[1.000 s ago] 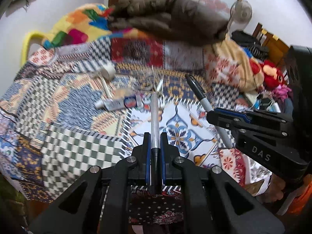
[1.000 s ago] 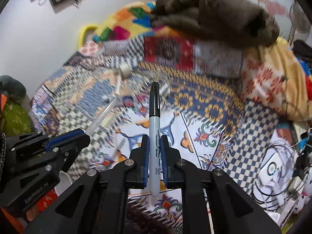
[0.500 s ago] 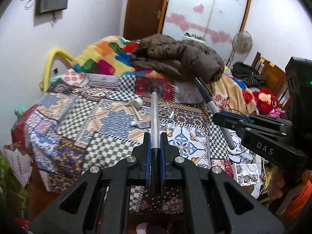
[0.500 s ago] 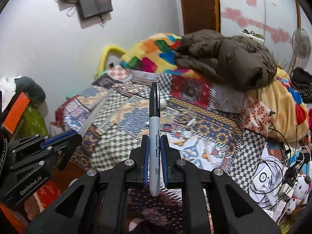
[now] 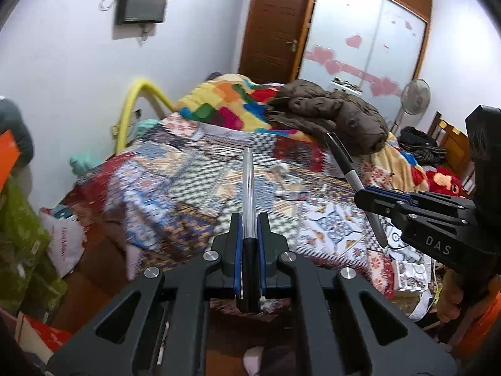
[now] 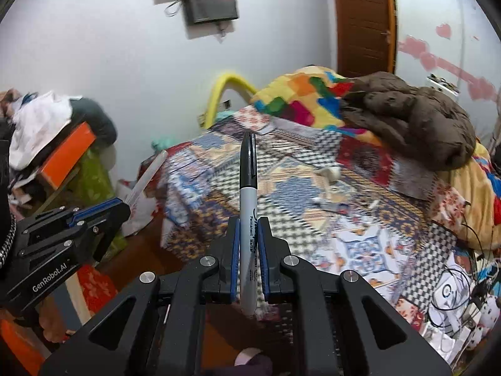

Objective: Collect trash
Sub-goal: 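Carry the pen and Sharpie over the white bin on the floor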

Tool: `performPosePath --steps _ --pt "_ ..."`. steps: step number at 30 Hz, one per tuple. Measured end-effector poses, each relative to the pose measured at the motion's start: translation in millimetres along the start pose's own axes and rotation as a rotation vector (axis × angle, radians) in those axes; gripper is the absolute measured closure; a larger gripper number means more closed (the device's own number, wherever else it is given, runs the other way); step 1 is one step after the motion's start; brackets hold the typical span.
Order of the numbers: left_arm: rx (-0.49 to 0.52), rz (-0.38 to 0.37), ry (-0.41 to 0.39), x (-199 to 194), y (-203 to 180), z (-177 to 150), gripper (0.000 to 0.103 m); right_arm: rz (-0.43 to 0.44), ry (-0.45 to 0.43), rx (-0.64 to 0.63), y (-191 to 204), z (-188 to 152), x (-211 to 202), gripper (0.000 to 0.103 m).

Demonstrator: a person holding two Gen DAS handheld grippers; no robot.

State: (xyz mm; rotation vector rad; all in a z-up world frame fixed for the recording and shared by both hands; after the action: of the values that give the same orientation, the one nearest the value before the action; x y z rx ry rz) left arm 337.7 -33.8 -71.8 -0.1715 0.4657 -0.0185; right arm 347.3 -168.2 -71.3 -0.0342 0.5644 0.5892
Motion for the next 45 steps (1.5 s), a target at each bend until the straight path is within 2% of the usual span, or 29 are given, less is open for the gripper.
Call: performPosePath --steps 10,21,26,32,40,45 --pt "-0.078 0.126 -0.003 -62.8 92.7 -31.6 0.095 0.116 0.042 -0.073 88.9 -21.5 14.7 0.093" --pt "-0.165 0.231 0.081 -85.5 172.4 -95.5 0.095 0.207 0.132 -0.149 171.7 -61.7 38.8 0.093" --pt "-0.206 0.254 0.151 -77.4 198.1 -132.1 0.096 0.237 0.22 -0.168 198.5 -94.1 62.0 0.092" --pt "-0.259 0.282 0.275 -51.5 224.2 -183.5 0.096 0.267 0.332 -0.185 224.2 -131.6 91.4 0.092" --pt "-0.339 0.281 0.428 -14.3 254.5 -243.9 0.096 0.276 0.528 -0.154 237.6 -183.0 145.4 0.092" --pt "-0.386 0.293 0.499 2.3 268.6 -268.8 0.096 0.272 0.65 -0.134 239.6 -211.7 175.5 0.092"
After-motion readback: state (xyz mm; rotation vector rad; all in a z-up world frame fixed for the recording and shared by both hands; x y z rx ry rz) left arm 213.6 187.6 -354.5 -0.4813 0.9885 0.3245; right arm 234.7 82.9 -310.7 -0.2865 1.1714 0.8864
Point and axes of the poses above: each gripper's, at about its wrist camera, not at the fingertips, and x roughly the way its jaws point, y to its left, z to its top, the point moved 6 cm from there along x, roughly the way its jaws point, and after that the axes turned 12 degrees about -y, right-handed, at the moved point
